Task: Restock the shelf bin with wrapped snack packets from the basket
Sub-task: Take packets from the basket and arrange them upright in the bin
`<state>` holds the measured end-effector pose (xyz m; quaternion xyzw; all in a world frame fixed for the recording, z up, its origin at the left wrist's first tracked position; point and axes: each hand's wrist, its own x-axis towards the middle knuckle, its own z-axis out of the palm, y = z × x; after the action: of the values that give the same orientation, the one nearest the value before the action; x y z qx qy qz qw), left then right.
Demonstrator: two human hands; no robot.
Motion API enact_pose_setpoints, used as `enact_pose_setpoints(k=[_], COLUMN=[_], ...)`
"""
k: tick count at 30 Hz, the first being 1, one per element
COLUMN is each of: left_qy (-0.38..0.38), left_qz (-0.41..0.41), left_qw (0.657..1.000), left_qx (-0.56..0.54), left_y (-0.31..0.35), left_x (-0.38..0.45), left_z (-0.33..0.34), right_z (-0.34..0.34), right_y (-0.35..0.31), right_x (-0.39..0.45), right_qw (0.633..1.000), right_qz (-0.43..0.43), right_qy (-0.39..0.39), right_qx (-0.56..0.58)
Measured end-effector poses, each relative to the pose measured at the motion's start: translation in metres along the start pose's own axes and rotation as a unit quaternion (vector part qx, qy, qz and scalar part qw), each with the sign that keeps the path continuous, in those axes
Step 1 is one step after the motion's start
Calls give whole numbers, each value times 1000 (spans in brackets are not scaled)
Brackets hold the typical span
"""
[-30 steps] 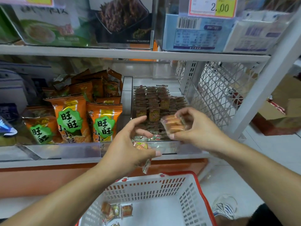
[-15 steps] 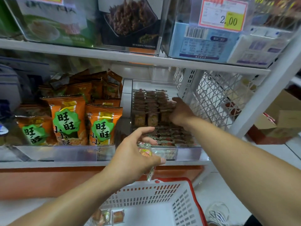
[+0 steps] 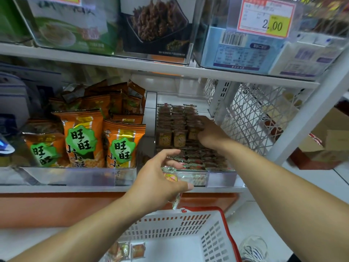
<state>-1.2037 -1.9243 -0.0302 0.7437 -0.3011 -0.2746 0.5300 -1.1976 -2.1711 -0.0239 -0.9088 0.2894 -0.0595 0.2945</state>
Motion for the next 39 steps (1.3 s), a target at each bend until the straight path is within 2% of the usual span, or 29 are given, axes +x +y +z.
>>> enact_pose_setpoints(k=[3, 6, 8, 12, 15, 17, 21, 24, 26, 29, 31, 32, 34, 35, 37, 39], left_qy=[0, 0, 0, 1, 1, -7, -23, -16, -2, 49, 55, 39, 8, 0, -23, -49], left_qz=[-1, -3, -5, -8, -9, -13, -30, -68, -109, -158, -165, -160, -149, -148, -145, -141], left_qw=[1000, 1000, 1000, 1000, 1000, 1000, 999, 994, 983, 971, 972, 976, 981, 981, 981, 983], left_qx=[-8, -19, -26, -29, -16, -3, -13, -84, -146, -174, -157, -145, -126, -123, -125, -107], left_y=[-1, -2, -3, -3, -3, -3, 0, -3, -10, -26, -35, -37, -42, -44, -47, -49], left_x=[0, 1, 1, 2, 3, 3, -2, -12, -21, -34, -39, -40, -40, -39, -37, -35], left_z=[-2, -3, -3, -3, -3, -4, -3, 1, 5, 9, 9, 10, 10, 9, 8, 7], right_z=[-9, -20, -24, -22, -19, -13, -4, -7, -5, 7, 19, 24, 31, 33, 36, 45], right_y=[5, 13, 17, 17, 18, 20, 23, 13, -6, -42, -66, -76, -90, -93, -100, -108], right_x=[1, 3, 5, 7, 5, 2, -6, -14, -29, -63, -83, -89, -95, -96, -101, -106], right_qw=[998, 996, 997, 992, 995, 996, 996, 991, 982, 942, 902, 885, 841, 812, 767, 742], right_qz=[-48, -82, -79, -41, -56, -80, -79, -61, -107, -301, -411, -438, -447, -445, -432, -393], right_qy=[-19, -5, -5, -61, -65, -34, 40, 123, 156, 138, 81, 42, -21, -27, -27, -48], right_qx=[-41, -18, 4, 99, 47, 0, -16, -8, 9, -45, -106, -155, -305, -378, -474, -541])
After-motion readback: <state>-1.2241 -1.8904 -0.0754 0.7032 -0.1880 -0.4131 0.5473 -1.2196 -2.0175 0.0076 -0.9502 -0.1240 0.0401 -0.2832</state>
